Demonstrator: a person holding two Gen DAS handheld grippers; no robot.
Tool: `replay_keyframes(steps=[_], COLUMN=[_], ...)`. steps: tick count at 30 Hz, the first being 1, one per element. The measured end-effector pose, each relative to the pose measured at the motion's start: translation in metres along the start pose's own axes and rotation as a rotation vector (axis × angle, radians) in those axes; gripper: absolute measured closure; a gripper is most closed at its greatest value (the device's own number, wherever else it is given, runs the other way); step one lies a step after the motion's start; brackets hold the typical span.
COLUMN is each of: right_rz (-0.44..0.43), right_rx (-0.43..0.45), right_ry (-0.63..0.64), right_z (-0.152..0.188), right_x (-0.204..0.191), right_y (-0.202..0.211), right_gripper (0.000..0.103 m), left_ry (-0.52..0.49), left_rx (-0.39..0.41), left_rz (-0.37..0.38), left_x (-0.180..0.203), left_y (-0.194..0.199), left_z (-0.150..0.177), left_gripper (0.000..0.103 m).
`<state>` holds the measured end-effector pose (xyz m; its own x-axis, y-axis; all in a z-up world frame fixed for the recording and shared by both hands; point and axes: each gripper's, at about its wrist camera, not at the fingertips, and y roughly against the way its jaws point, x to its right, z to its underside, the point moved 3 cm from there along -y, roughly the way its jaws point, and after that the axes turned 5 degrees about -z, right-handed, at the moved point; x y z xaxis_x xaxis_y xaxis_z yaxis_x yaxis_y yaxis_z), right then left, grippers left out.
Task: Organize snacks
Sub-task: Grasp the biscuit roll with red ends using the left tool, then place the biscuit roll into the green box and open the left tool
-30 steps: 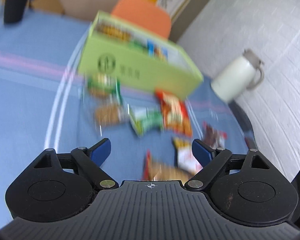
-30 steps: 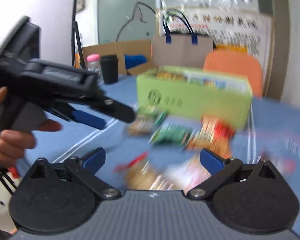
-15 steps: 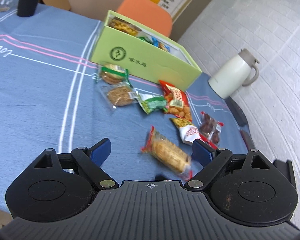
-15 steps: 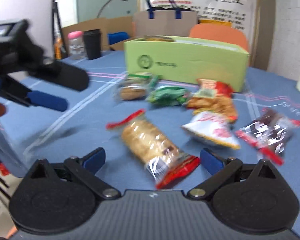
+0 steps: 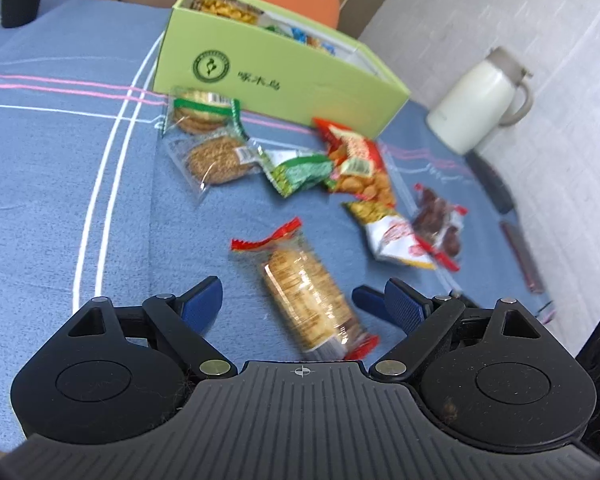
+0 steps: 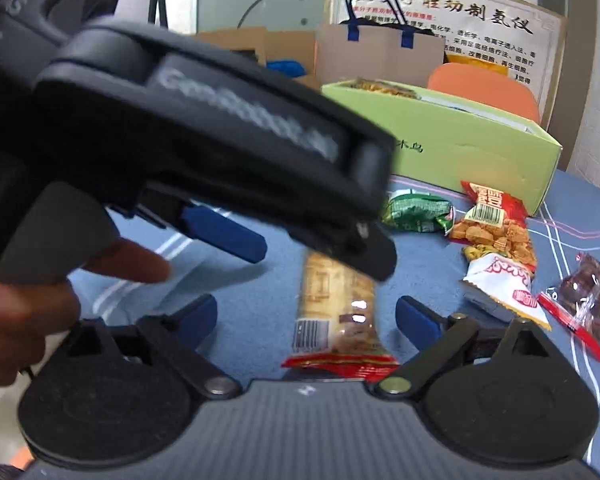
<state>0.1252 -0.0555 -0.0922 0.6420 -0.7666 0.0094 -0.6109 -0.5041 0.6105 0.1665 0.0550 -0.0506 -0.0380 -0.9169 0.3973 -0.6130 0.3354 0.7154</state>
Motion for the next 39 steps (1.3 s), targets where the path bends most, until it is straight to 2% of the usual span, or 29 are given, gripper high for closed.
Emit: replay_keyframes(steps=[1, 2, 4, 5, 6, 7, 8, 10, 12, 14, 17, 21, 24, 28, 31, 34, 37, 39], right_rz=[0.0, -0.016, -0.023, -0.028, -0.032, -0.044, -0.049, -0.045, -0.062, -0.049, -0.027, 0.026, 0.07, 0.087, 0.073, 0.061, 0.053, 0.049], right_rx=[-0.005, -0.001, 0.008, 0.014, 0.022, 0.032, 0.038, 0.044, 0.056, 0.083, 0.161, 0.231, 0.247, 0.215, 0.166, 0.122, 0.116, 0.131], right_ry=[-0.005, -0.02, -0.028, -0.033, -0.037, -0.042, -0.066, -0.094, -0.116, -0.082, -0.018, 0.079, 0.119, 0.123, 0.069, 0.006, -0.032, -0.042], right_z=[0.0, 0.0, 0.0, 0.001, 0.002, 0.003, 0.003, 0.002, -0.001, -0.011, -0.041, -0.093, -0.133, -0.165, -0.171, -0.164, -0.151, -0.149], right_x=[0.002, 0.005, 0.009, 0.009, 0.01, 0.01, 0.011, 0.016, 0.02, 0.021, 0.028, 0.062, 0.1, 0.159, 0.202, 0.225, 0.233, 0.233], right_y=[-0.002, -0.002, -0.002, -0.002, -0.001, 0.001, 0.003, 0.007, 0.012, 0.021, 0.031, 0.021, 0.003, -0.031, -0.061, -0.093, -0.102, -0.1], right_gripper=[0.018, 0.023, 0.023, 0.023, 0.024, 0.03, 0.037, 0.044, 0.044, 0.044, 0.042, 0.041, 0.04, 0.04, 0.04, 0.04, 0.038, 0.038], left_ry=[-0.003, -0.005, -0.021, -0.032, -0.046, -0.062, -0.077, -0.081, -0.058, -0.044, -0.055, -0.08, -0.08, -0.095, -0.114, -0.114, -0.118, -0.114], left_rx=[-0.013, -0.017, -0.01, -0.011, -0.011, -0.009, -0.015, -0.012, -0.016, 0.005, 0.09, 0.204, 0.232, 0.227, 0.184, 0.117, 0.062, 0.081], left_rz=[0.002, 0.005, -0.009, -0.008, -0.004, -0.002, 0.002, -0.006, -0.006, -0.001, 0.001, -0.002, 0.003, -0.017, -0.039, -0.063, -0.068, -0.051], left_x=[0.0, 0.0, 0.002, 0.003, 0.005, 0.006, 0.008, 0.01, 0.01, 0.014, 0.03, 0.058, 0.073, 0.089, 0.098, 0.098, 0.094, 0.091], left_y=[-0.004, -0.006, -0.008, -0.009, -0.01, -0.011, -0.013, -0.013, -0.012, -0.004, 0.014, 0.016, -0.006, -0.054, -0.101, -0.148, -0.179, -0.182], left_z=[0.002, 0.002, 0.003, 0.003, 0.003, 0.004, 0.005, 0.006, 0.004, -0.003, -0.03, -0.093, -0.15, -0.214, -0.243, -0.257, -0.257, -0.255], left_gripper=[0.028, 0.029, 0.031, 0.037, 0.048, 0.056, 0.075, 0.08, 0.082, 0.083, 0.083, 0.084, 0.084, 0.084, 0.085, 0.087, 0.087, 0.086])
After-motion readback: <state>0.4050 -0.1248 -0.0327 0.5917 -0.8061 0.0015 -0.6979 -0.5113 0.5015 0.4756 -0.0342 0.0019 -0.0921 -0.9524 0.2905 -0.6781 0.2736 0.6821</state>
